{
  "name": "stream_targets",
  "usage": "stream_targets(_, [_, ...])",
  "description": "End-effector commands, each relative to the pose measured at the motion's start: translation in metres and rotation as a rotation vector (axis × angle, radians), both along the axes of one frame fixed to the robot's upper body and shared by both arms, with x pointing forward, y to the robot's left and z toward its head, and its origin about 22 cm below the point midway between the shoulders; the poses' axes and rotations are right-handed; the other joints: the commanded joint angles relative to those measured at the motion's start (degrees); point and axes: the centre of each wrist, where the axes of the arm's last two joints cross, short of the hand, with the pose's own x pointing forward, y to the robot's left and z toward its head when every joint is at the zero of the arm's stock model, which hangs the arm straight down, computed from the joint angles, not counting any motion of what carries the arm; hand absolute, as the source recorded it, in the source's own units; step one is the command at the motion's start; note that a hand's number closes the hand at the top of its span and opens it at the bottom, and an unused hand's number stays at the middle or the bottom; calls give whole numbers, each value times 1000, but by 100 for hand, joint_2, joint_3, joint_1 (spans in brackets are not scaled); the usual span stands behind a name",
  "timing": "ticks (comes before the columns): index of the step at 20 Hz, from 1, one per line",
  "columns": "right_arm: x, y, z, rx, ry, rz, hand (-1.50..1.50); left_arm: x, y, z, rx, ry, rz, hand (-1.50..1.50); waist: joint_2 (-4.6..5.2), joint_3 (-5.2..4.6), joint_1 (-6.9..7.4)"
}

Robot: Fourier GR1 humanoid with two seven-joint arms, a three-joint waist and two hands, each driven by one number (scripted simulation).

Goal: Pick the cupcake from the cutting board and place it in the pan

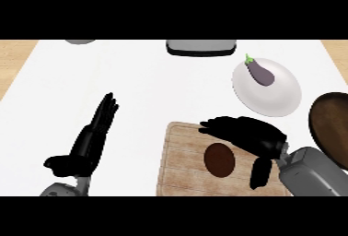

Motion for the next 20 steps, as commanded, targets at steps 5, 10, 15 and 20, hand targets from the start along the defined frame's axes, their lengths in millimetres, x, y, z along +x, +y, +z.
stream_targets(5, [-6, 3, -6, -53, 17, -15, -150, -4, 0, -1, 0, -1, -1, 0, -2, 0, -24])
stream_targets(10, [-4, 6, -18, -21, 27, -44, -150, 6, -9, -13, 2, -2, 2, 0, 2, 0, -28])
stream_targets(15, [3, -1, -41, 10, 37, -58, -150, -14, 0, -4, 0, -1, 0, 0, 0, 2, -3])
stream_targets(20, [1, 27, -43, -11, 46, -76, -150, -1, -16, -3, 10, -5, 3, 0, -1, 1, -19])
